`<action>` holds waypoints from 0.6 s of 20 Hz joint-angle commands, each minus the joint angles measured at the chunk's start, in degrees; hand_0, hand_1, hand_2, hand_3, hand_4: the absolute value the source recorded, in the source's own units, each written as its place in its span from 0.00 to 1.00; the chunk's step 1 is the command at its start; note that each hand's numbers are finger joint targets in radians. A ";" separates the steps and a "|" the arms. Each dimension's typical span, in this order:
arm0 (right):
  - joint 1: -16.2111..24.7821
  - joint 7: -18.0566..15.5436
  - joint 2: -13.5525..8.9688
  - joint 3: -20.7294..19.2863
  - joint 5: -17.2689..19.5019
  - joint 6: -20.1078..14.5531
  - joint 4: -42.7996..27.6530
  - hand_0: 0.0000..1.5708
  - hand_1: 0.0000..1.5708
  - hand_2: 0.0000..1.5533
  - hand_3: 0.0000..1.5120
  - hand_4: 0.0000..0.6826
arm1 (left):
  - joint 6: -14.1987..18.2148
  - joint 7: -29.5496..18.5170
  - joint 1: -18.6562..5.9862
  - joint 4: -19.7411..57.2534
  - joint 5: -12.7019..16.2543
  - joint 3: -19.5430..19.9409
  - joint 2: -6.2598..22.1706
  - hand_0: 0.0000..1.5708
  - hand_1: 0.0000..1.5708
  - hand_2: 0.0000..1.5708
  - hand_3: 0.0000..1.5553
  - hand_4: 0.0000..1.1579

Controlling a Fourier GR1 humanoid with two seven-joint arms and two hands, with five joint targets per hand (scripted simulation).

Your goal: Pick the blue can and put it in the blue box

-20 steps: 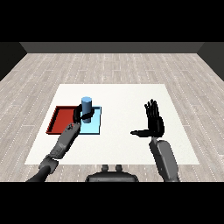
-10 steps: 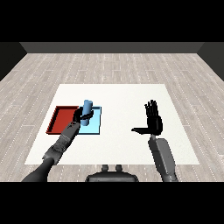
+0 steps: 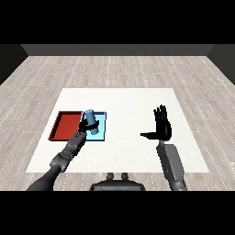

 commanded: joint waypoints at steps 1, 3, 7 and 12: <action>0.19 0.88 -0.39 -1.02 -1.61 1.03 -1.34 0.00 0.00 0.00 0.00 0.00 | -2.56 3.48 -0.43 4.54 -2.10 -1.40 0.11 0.00 0.00 0.13 0.00 0.53; 0.09 3.64 0.20 0.66 -0.11 -1.44 -5.01 0.00 0.00 0.00 0.00 0.00 | 0.06 9.34 -4.91 5.08 -3.90 -2.82 0.18 0.00 0.00 0.00 0.00 0.00; 1.07 4.06 -0.97 0.28 0.54 -0.93 -6.83 0.00 0.00 0.00 0.00 0.00 | 5.42 3.00 -0.83 3.15 -2.87 -1.22 0.60 0.00 0.00 0.00 0.00 0.00; 0.04 3.69 -2.16 -1.68 -0.82 1.31 -4.91 0.00 0.00 0.00 0.00 0.00 | 10.03 -0.14 -2.07 0.08 -0.21 2.23 0.20 0.00 0.00 0.00 0.00 0.00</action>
